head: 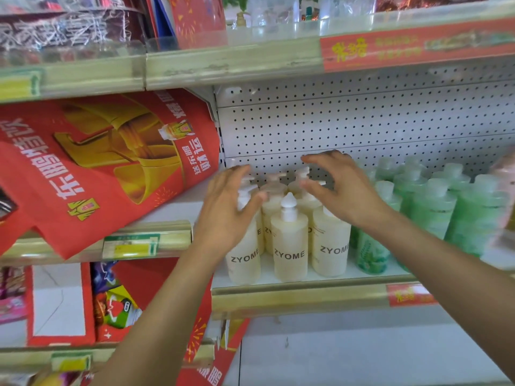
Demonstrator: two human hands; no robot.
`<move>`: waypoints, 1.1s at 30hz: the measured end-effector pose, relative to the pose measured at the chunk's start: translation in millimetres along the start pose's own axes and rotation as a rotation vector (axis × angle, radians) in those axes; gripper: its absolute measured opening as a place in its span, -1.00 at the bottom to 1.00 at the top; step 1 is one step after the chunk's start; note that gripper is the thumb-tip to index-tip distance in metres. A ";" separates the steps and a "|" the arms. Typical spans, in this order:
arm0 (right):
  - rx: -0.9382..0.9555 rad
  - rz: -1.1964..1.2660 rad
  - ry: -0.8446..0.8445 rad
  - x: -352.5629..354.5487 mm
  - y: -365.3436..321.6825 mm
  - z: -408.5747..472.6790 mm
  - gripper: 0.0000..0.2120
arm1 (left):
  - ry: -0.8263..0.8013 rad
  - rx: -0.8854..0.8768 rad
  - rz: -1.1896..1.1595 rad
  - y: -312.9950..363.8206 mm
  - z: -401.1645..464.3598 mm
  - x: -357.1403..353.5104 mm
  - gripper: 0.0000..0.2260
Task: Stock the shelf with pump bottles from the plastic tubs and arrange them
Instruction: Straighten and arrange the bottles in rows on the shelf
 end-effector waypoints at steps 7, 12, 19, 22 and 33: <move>0.049 0.131 0.084 -27.3 -12.3 -73.5 -0.43 | 0.014 0.134 -0.188 -30.5 -84.9 -30.2 -0.36; -0.240 0.065 0.068 -56.2 19.1 -106.8 -0.41 | -0.181 0.413 -0.316 -61.5 -114.3 -80.4 -0.32; -0.475 -0.158 -0.104 -90.4 50.4 -119.6 -0.67 | -0.272 0.558 -0.308 -88.4 -109.5 -90.1 -0.35; -0.486 -0.167 -0.102 -93.7 53.1 -114.7 -0.71 | -0.283 0.533 -0.300 -82.7 -103.9 -91.6 -0.38; -0.404 -0.107 -0.048 -81.4 48.8 -121.3 -0.72 | -0.243 0.505 -0.398 -61.9 -110.4 -97.8 -0.28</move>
Point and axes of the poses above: each hand's wrist, its own z-axis towards the middle knuckle, its own x-axis out of the back of the hand, y = z × x, the point moved 9 cm from there along z, towards the middle knuckle, and after that the axes turned 15 degrees about z, right-handed, at the moved point
